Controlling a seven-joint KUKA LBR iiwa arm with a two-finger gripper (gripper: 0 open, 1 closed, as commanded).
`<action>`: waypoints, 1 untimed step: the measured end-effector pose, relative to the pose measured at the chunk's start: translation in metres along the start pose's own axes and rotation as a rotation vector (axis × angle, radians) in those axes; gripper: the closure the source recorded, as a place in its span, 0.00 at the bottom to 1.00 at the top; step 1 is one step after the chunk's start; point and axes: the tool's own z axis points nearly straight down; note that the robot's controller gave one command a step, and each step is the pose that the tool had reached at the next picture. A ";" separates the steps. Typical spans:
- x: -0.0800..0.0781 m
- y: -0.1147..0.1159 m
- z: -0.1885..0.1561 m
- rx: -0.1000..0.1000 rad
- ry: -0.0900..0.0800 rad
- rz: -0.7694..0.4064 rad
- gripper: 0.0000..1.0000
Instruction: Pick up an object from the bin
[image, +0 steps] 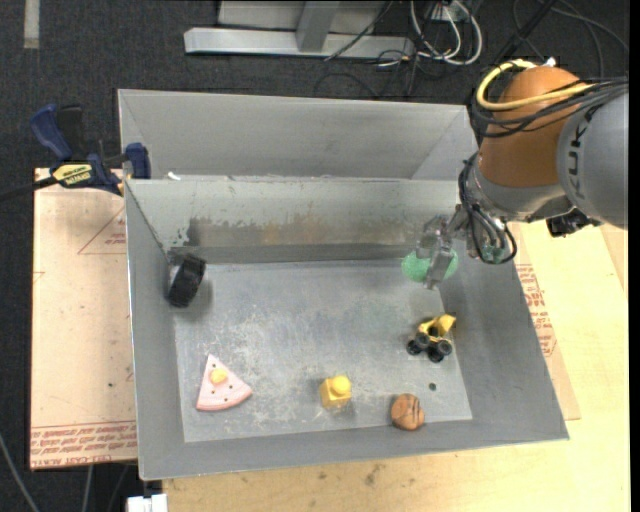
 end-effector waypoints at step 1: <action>0.000 0.000 -0.007 0.000 0.001 0.000 1.00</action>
Offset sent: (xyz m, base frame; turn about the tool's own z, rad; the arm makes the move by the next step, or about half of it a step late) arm -0.0001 0.0001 0.0307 0.0000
